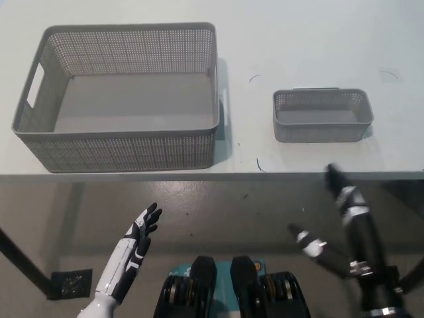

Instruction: Use the right hand to pick up a small rectangular container and put it into a bigger container on the left side

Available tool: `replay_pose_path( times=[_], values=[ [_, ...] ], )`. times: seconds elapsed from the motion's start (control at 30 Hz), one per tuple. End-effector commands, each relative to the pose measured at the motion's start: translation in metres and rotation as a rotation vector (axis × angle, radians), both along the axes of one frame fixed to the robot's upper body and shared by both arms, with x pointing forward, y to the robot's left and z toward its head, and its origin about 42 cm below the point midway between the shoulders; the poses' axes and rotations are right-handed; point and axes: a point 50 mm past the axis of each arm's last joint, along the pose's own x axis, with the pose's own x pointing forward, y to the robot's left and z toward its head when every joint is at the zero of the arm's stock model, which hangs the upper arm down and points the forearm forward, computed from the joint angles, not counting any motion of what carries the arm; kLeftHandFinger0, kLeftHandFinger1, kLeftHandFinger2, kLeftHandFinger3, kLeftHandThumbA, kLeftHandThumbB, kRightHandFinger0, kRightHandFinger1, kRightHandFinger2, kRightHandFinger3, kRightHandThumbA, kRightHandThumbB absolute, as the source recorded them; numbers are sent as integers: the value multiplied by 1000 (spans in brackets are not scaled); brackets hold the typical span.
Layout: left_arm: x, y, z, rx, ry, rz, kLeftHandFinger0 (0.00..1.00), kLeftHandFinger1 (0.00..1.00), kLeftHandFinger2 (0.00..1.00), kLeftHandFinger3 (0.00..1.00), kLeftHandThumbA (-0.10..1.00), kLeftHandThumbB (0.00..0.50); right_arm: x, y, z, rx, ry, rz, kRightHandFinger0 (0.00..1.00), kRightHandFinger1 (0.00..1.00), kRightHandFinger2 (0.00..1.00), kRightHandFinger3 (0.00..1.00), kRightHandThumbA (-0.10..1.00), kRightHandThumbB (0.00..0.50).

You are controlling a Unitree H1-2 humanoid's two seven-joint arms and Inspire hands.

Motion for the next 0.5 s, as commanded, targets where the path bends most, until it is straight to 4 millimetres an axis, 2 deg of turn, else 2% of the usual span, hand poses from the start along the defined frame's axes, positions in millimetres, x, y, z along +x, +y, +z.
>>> replay_pose_path(
  times=[0.0, 0.03, 0.07, 0.17, 0.27, 0.3, 0.33, 0.37, 0.43, 0.47],
  values=[
    [6, -1, 19, 3, -93, -38, 1000, 1000, 1000, 1000, 1000, 321, 2, -26, 61, -130, -282, -121, 1000, 1000, 1000, 1000, 913, 118],
    [6, -1, 19, 5, -95, -41, 1000, 1000, 1000, 1000, 1000, 331, 4, -35, 75, -204, -299, -141, 1000, 1000, 1000, 1000, 988, 169],
    [6, -2, 19, 4, -95, -42, 1000, 1000, 1000, 1000, 1000, 332, 7, -44, 90, -261, -306, -146, 1000, 1000, 1000, 1000, 1000, 228],
    [7, -2, 18, 5, -87, -55, 1000, 1000, 1000, 1000, 1000, 343, 17, -74, 147, -417, -318, -163, 1000, 1000, 1000, 1000, 1000, 343],
    [11, 1, 21, 18, -92, -52, 1000, 1000, 1000, 1000, 1000, 363, 40, -93, 201, -573, -331, -191, 1000, 1000, 1000, 1000, 1000, 362],
    [11, 0, 21, 22, -87, -54, 1000, 1000, 1000, 1000, 1000, 369, 58, -101, 231, -636, -322, -189, 1000, 1000, 1000, 1000, 1000, 371],
    [12, 0, 21, 23, -89, -55, 1000, 1000, 1000, 1000, 1000, 369, 67, -103, 245, -659, -312, -178, 1000, 1000, 1000, 1000, 1000, 383],
    [14, 1, 21, 23, -92, -56, 1000, 1000, 1000, 1000, 1000, 367, 78, -103, 261, -697, -307, -163, 1000, 1000, 1000, 1000, 1000, 361],
    [14, 0, 21, 24, -93, -56, 1000, 1000, 1000, 1000, 1000, 368, 92, -102, 284, -743, -277, -139, 1000, 1000, 1000, 1000, 1000, 361],
    [14, 0, 20, 24, -90, -56, 1000, 1000, 1000, 1000, 1000, 370, 101, -99, 298, -774, -250, -124, 1000, 1000, 1000, 1000, 979, 344]
  ],
)
